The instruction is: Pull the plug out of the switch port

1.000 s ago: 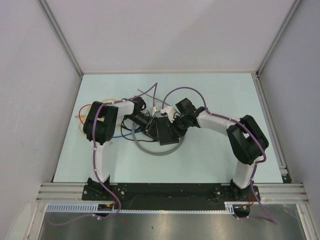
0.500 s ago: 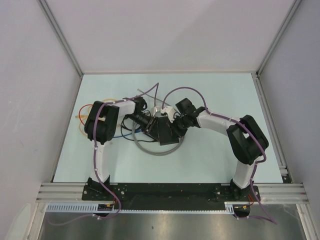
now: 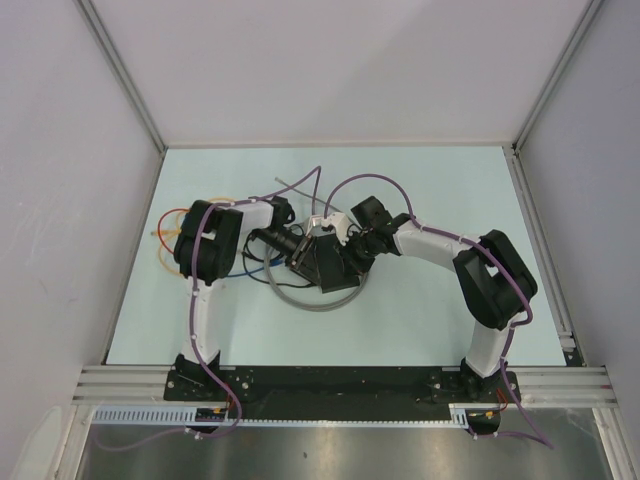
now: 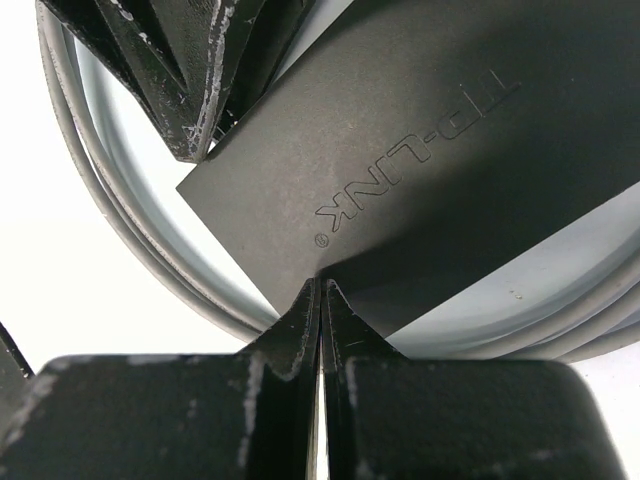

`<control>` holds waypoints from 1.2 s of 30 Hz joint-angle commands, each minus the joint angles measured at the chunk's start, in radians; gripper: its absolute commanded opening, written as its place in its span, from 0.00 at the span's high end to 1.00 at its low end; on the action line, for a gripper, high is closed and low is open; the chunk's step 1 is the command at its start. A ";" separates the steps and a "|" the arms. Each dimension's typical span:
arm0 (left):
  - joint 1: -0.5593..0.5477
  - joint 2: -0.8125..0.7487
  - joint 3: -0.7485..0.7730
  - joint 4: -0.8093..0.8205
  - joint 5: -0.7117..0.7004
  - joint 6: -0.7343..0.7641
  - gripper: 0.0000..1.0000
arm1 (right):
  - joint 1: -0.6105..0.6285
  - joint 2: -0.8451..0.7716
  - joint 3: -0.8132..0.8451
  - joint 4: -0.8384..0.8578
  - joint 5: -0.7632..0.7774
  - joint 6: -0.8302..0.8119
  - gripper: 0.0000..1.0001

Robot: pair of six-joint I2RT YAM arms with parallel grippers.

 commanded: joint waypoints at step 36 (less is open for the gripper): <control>-0.011 0.043 0.032 -0.063 -0.111 0.078 1.00 | 0.000 0.031 -0.029 -0.017 0.042 -0.003 1.00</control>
